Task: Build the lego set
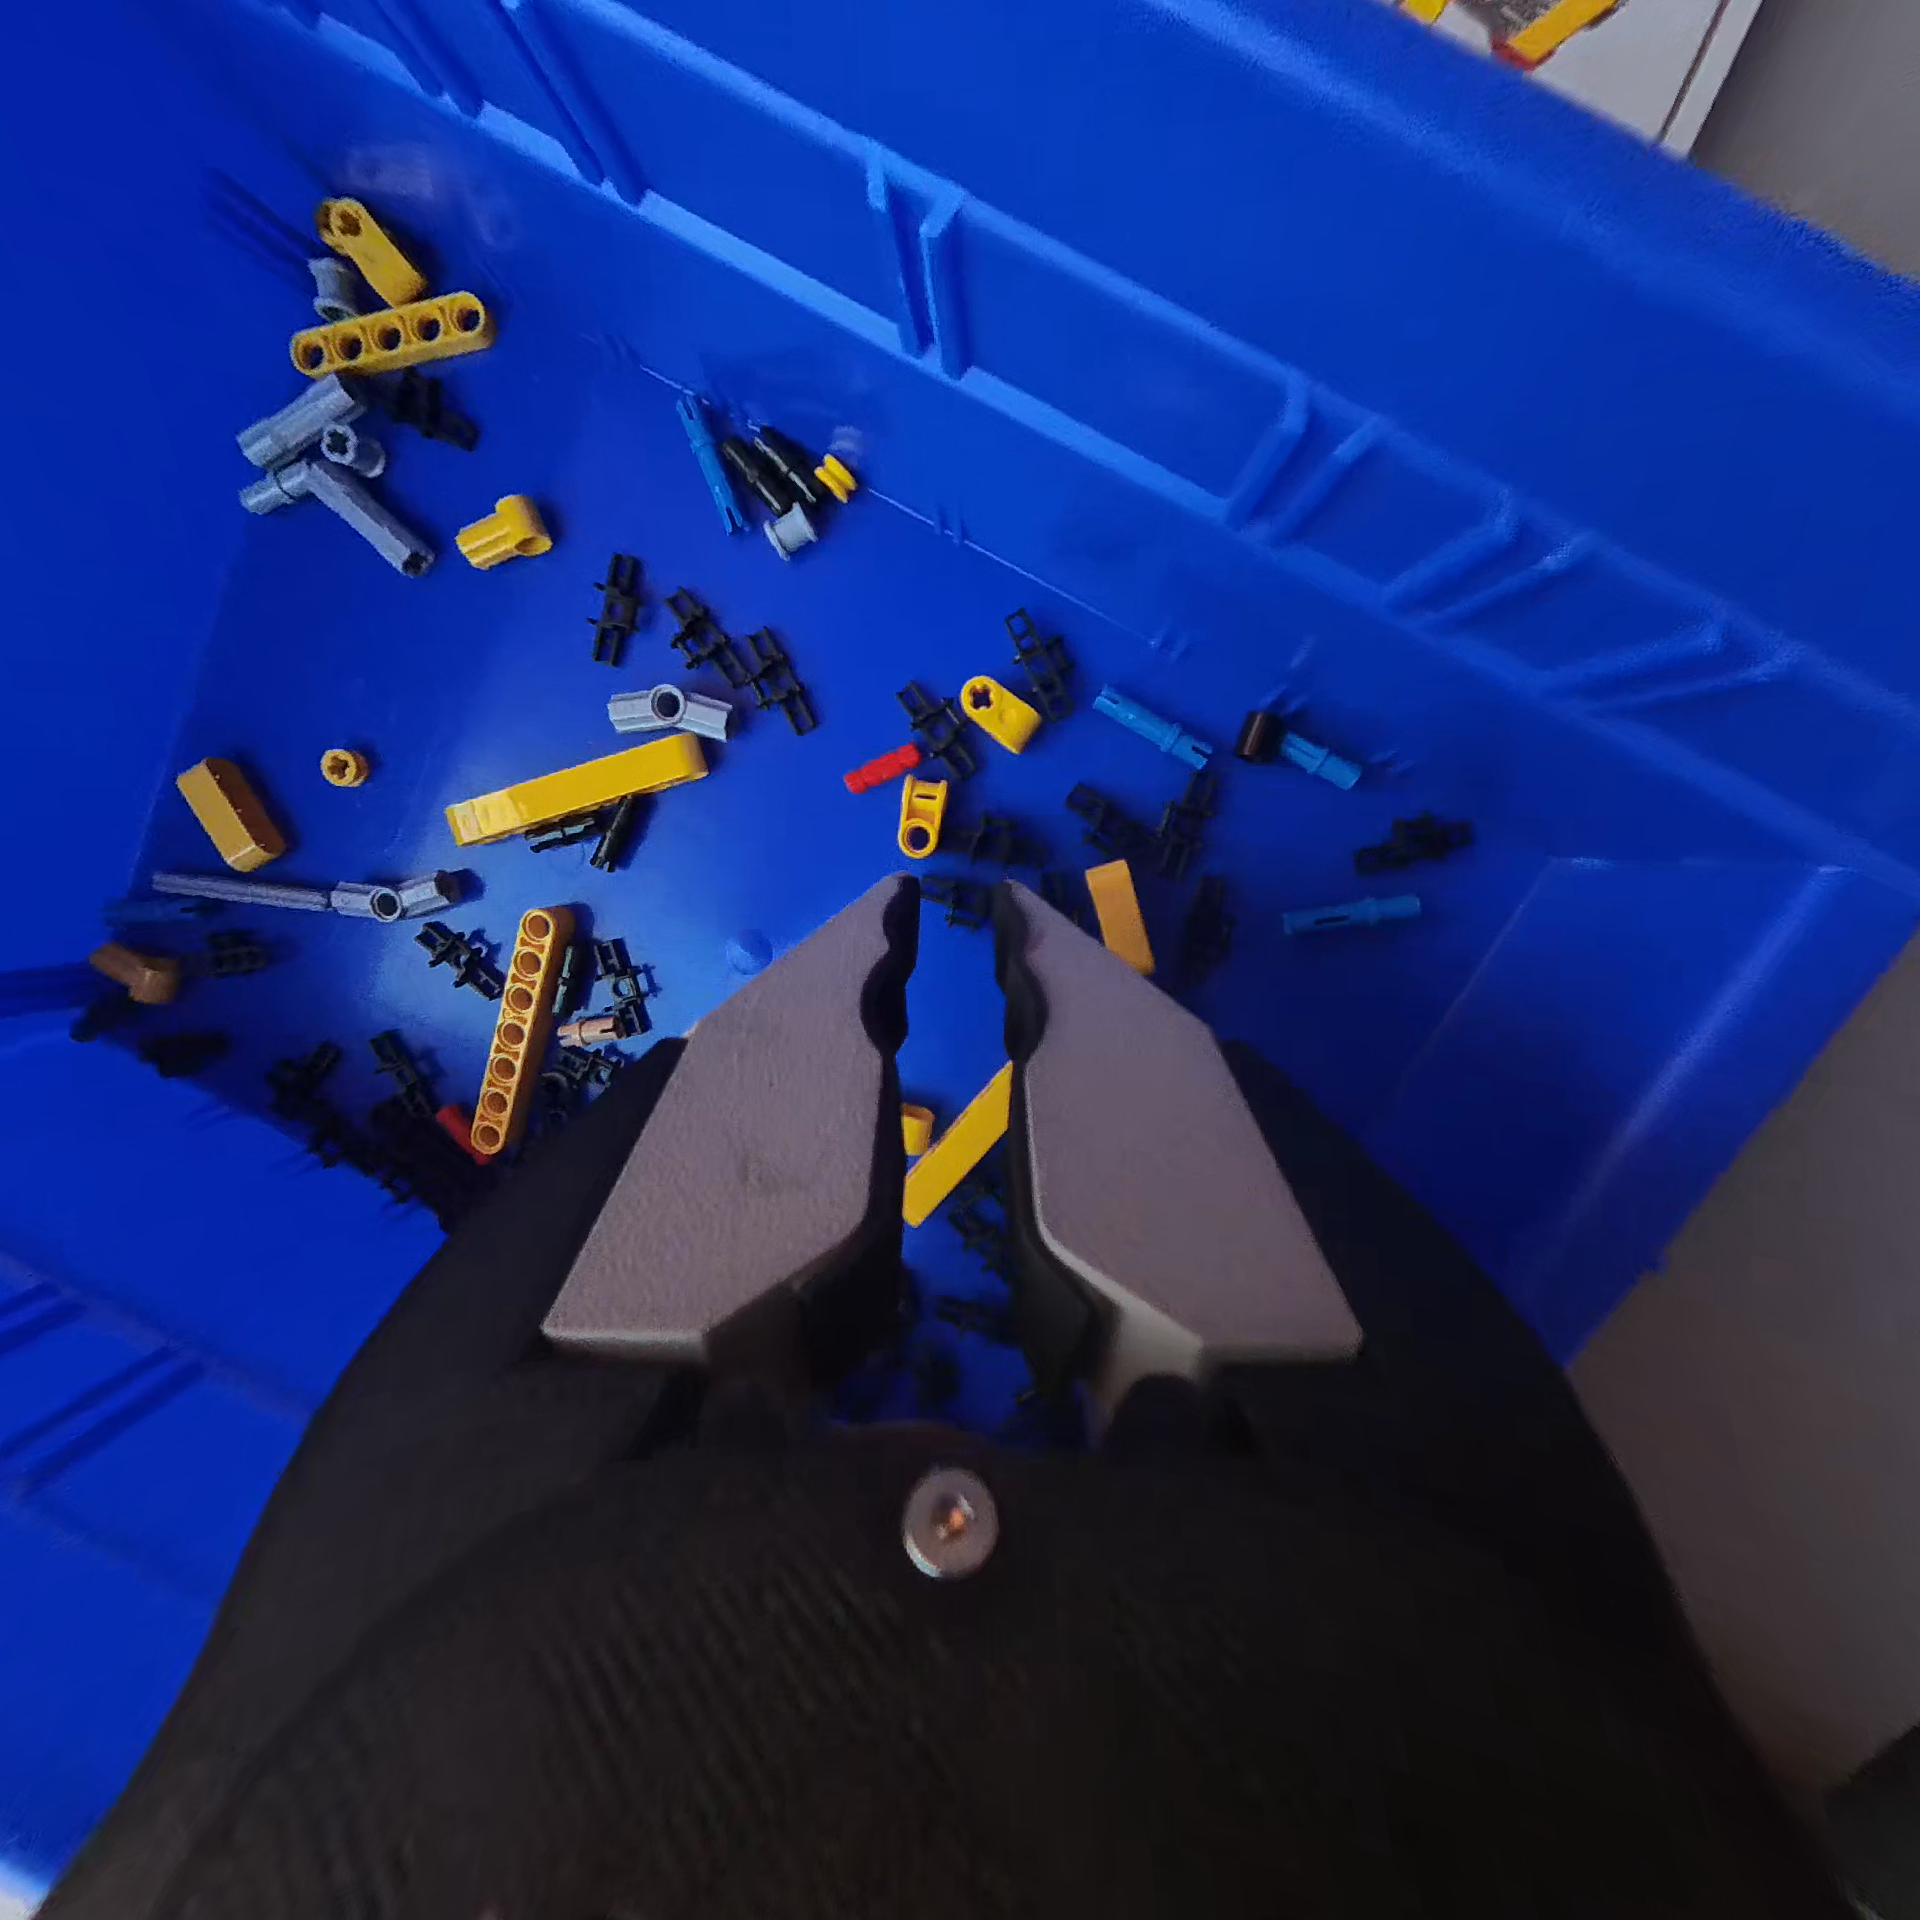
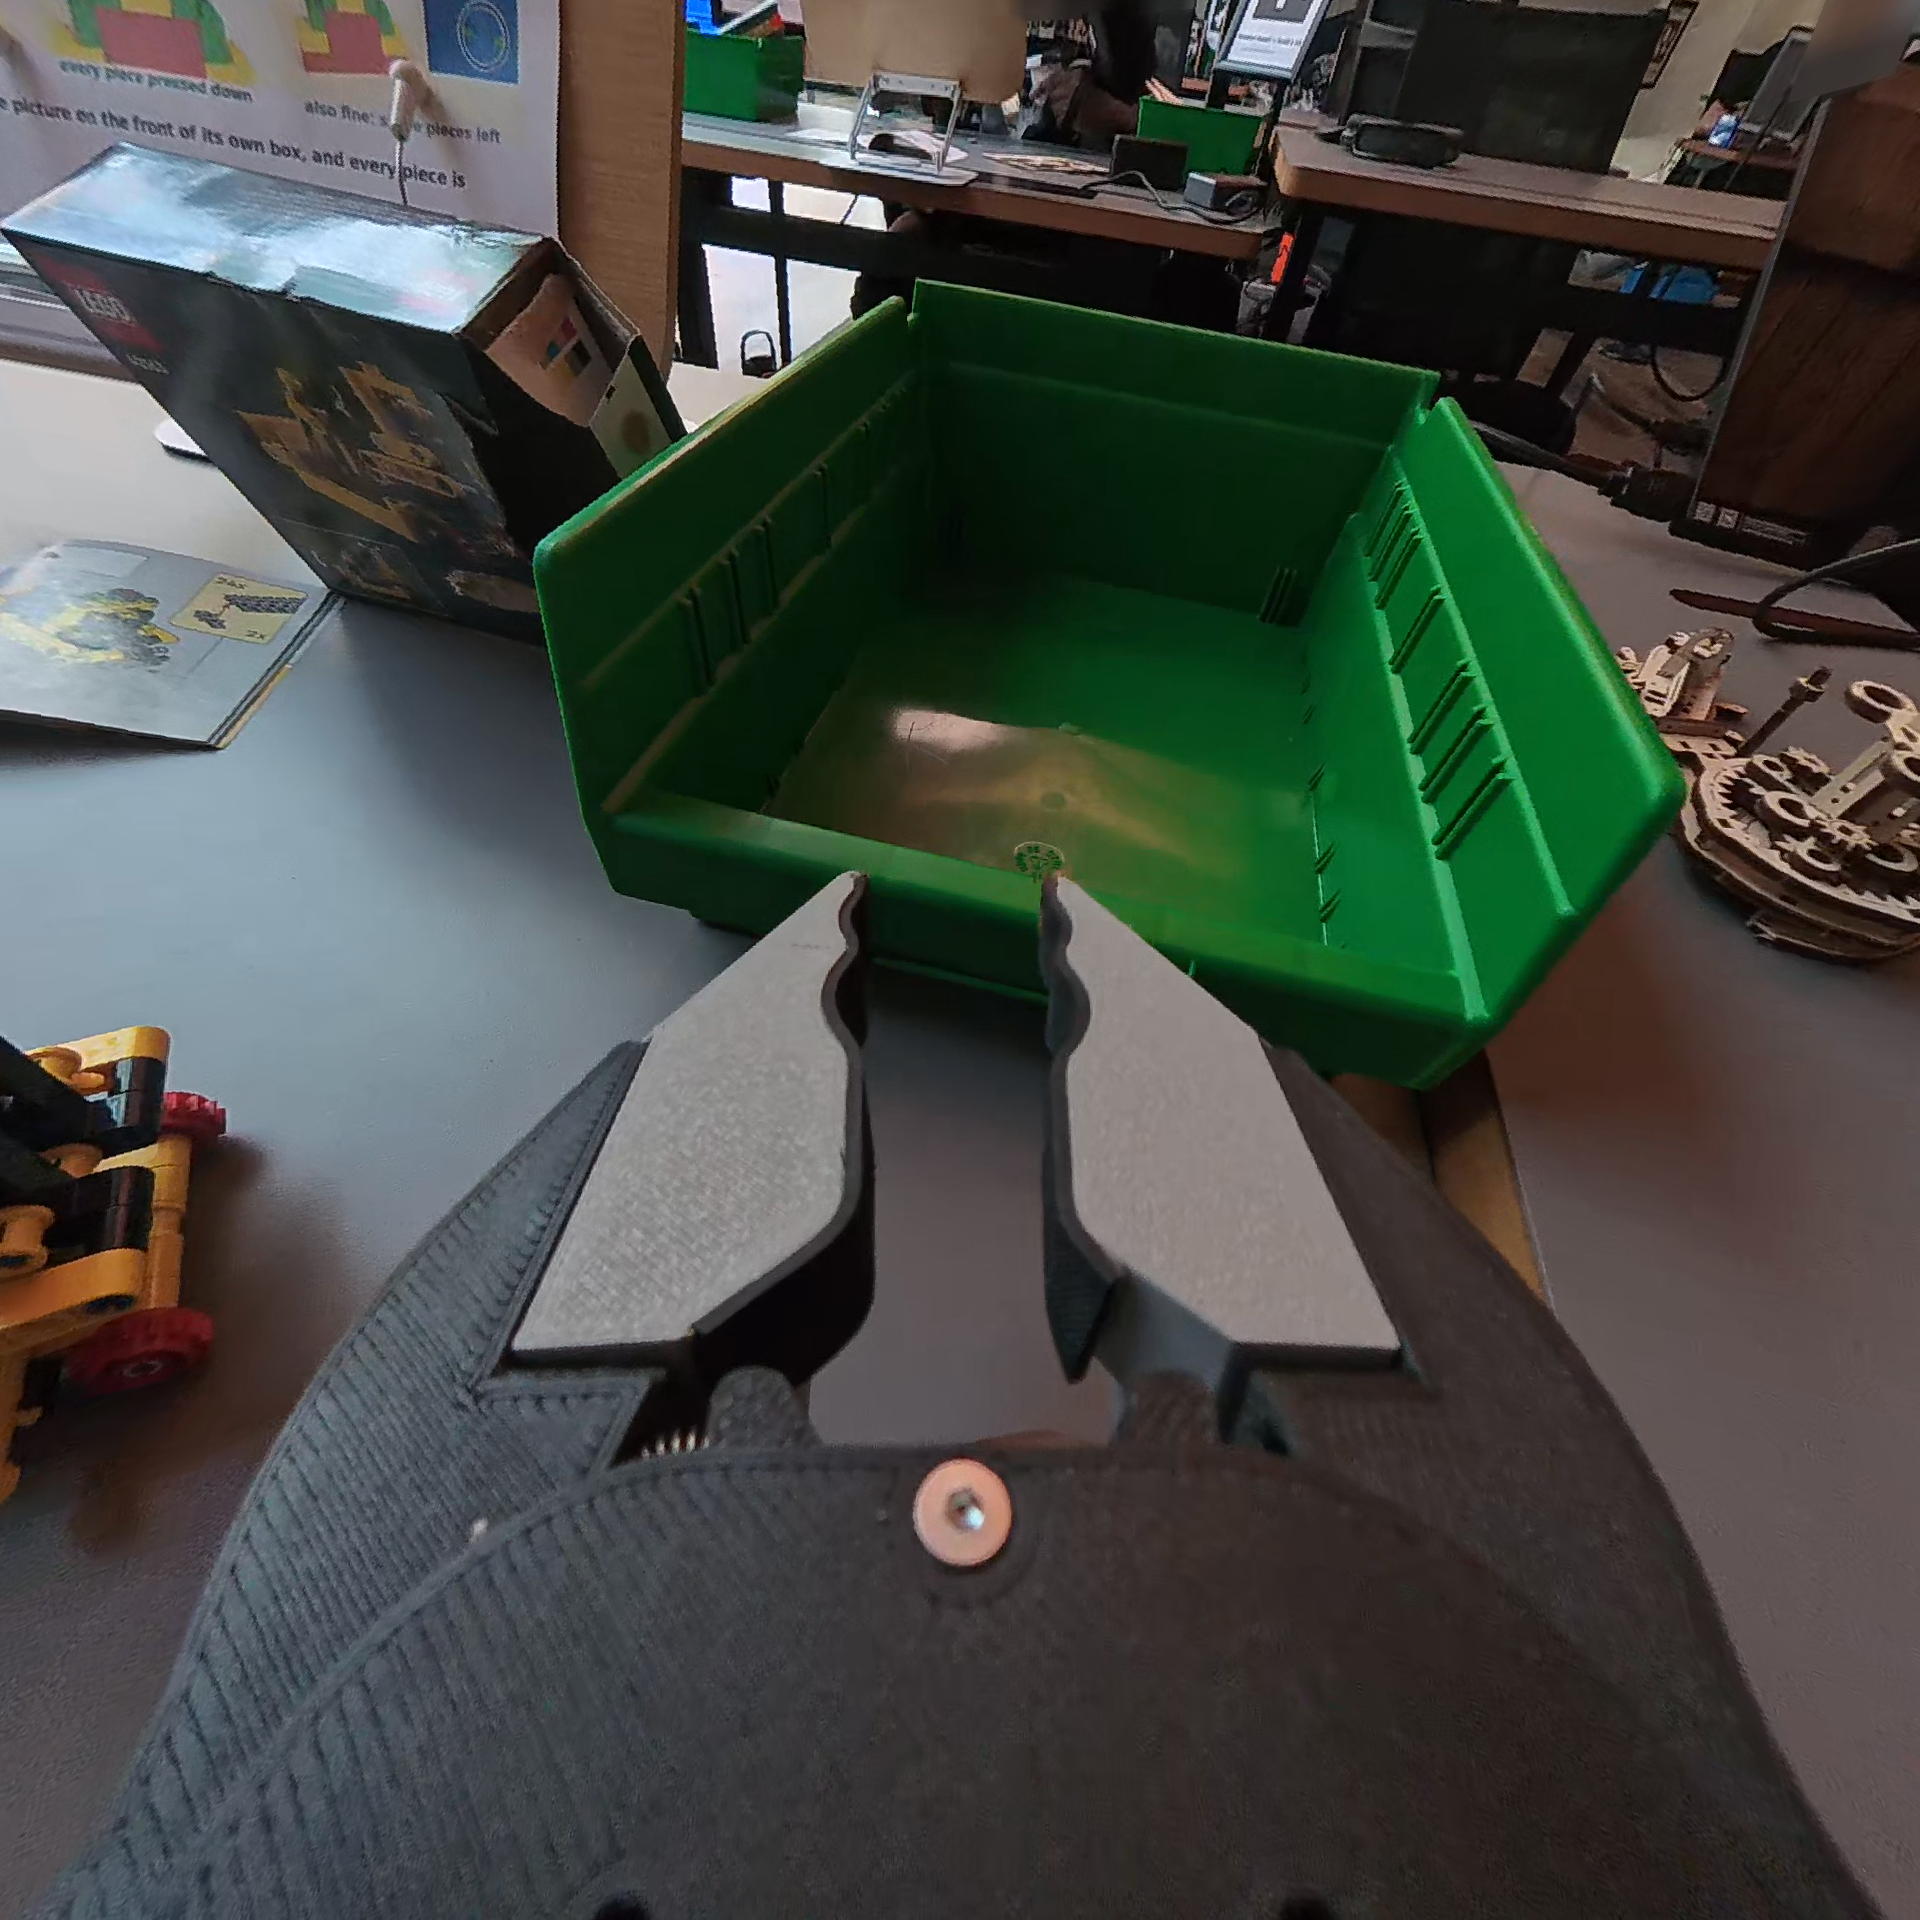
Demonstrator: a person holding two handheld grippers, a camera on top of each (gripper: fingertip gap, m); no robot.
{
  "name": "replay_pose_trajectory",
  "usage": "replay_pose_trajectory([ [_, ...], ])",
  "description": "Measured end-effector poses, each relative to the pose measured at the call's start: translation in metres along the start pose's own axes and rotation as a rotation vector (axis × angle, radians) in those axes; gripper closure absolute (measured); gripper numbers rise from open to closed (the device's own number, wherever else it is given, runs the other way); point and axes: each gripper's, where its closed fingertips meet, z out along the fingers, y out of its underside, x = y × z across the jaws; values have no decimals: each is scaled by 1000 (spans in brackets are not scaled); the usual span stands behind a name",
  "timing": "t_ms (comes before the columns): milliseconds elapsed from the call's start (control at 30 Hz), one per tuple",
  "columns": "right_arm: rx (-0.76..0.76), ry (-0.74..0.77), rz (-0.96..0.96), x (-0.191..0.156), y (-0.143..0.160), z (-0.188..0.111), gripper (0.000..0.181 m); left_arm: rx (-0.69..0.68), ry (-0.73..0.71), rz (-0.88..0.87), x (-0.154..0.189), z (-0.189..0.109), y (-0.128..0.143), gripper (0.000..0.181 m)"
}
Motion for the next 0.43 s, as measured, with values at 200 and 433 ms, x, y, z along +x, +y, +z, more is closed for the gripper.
replay_pose_trajectory([
  [200,3,-7,7,0,0,0,153,-27,41,-3,3,6,4,176],
  [433,11,-14,6,-1,-1,-1,153,-8,-39,-4,-8,-2,-2,176],
])
